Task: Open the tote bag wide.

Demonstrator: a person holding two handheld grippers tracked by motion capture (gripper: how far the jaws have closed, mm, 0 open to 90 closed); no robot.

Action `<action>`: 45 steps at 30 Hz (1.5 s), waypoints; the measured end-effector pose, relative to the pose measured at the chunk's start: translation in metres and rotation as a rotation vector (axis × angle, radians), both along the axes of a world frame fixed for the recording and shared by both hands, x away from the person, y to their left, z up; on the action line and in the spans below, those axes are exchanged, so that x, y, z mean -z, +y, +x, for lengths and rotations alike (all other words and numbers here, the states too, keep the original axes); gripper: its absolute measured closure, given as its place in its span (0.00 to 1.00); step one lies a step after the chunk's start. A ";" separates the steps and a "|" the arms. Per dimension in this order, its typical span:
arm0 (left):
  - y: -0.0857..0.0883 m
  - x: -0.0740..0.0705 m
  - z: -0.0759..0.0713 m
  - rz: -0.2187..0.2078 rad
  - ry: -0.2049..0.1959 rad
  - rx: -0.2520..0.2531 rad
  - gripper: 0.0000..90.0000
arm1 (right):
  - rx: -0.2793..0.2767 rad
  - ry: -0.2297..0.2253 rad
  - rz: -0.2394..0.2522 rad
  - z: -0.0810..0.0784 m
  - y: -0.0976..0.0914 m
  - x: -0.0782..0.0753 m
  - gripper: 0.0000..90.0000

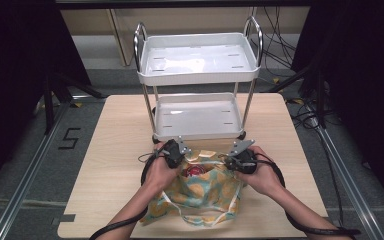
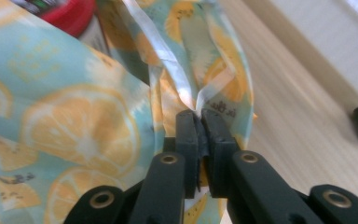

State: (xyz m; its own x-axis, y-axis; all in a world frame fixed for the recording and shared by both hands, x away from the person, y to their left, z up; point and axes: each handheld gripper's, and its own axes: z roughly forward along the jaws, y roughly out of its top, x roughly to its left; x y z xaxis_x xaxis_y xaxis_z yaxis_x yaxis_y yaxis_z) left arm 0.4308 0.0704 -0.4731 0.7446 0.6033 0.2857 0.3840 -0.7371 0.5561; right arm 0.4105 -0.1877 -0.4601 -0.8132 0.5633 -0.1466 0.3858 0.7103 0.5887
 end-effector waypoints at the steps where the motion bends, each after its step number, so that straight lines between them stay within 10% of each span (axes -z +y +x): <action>1: 0.000 0.000 0.000 0.006 0.006 -0.004 0.94 | 0.026 0.021 -0.010 0.002 0.000 0.002 0.97; 13: 0.012 0.004 0.002 -0.012 -0.025 -0.024 0.79 | 0.041 0.059 -0.019 0.015 0.000 0.014 0.99; 24: 0.025 -0.072 -0.040 -0.192 -0.128 0.095 0.53 | 0.010 0.016 -0.016 0.013 0.000 0.006 0.99; 27: 0.020 -0.082 -0.053 -0.220 -0.089 0.190 0.53 | 0.006 0.012 -0.010 0.013 0.001 0.005 0.99; 31: 0.007 -0.070 -0.061 -0.138 0.038 0.348 0.50 | 0.011 -0.009 -0.001 0.013 0.003 0.005 0.99; 36: 0.004 -0.050 -0.060 -0.034 0.100 0.436 0.52 | -0.008 0.017 -0.017 0.013 0.000 0.001 0.99; 45: 0.006 -0.042 -0.062 0.046 0.082 0.481 0.72 | -0.005 0.011 -0.021 0.013 0.001 0.002 0.98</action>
